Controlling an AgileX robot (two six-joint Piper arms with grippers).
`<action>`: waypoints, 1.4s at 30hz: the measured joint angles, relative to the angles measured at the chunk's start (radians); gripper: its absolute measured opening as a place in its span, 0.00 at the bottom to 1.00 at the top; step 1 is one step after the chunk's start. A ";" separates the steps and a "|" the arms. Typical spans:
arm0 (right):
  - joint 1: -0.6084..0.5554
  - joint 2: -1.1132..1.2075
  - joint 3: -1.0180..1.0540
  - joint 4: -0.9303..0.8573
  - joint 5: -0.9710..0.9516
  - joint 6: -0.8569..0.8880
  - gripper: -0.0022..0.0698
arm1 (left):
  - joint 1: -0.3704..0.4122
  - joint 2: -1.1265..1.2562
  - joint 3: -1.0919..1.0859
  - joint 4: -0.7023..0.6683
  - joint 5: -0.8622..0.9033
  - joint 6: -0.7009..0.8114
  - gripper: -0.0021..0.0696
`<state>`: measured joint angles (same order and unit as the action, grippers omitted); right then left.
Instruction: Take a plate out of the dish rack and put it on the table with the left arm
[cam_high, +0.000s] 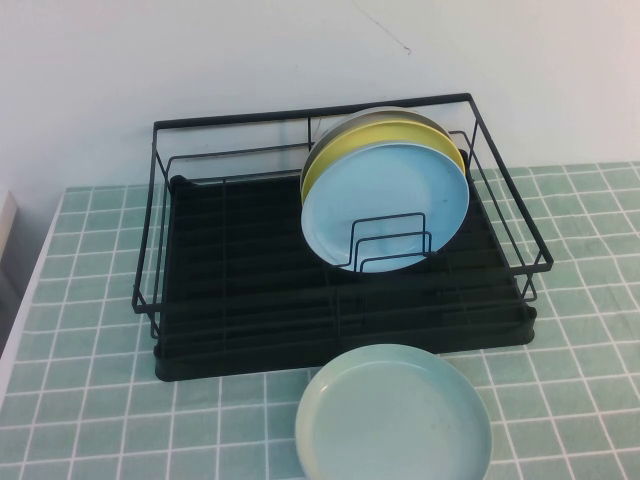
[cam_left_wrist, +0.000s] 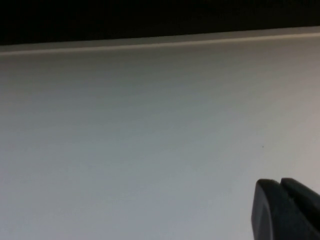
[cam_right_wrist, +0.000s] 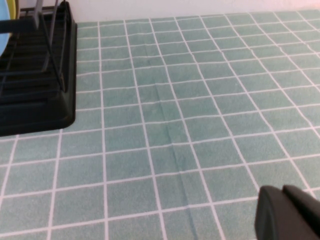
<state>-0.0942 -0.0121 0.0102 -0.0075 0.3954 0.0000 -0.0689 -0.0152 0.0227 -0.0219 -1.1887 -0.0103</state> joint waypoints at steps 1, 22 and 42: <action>0.000 0.000 0.000 0.000 0.000 0.000 0.03 | 0.000 0.000 0.000 -0.005 -0.001 -0.019 0.02; 0.000 0.000 0.000 0.000 0.000 0.000 0.03 | 0.000 0.343 -0.988 0.217 1.666 -0.110 0.02; 0.000 0.000 0.000 0.000 0.000 0.000 0.03 | -0.008 0.955 -0.988 -0.590 1.995 0.606 0.02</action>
<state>-0.0942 -0.0121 0.0102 -0.0075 0.3954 0.0000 -0.0773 0.9396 -0.9654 -0.6120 0.8062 0.5962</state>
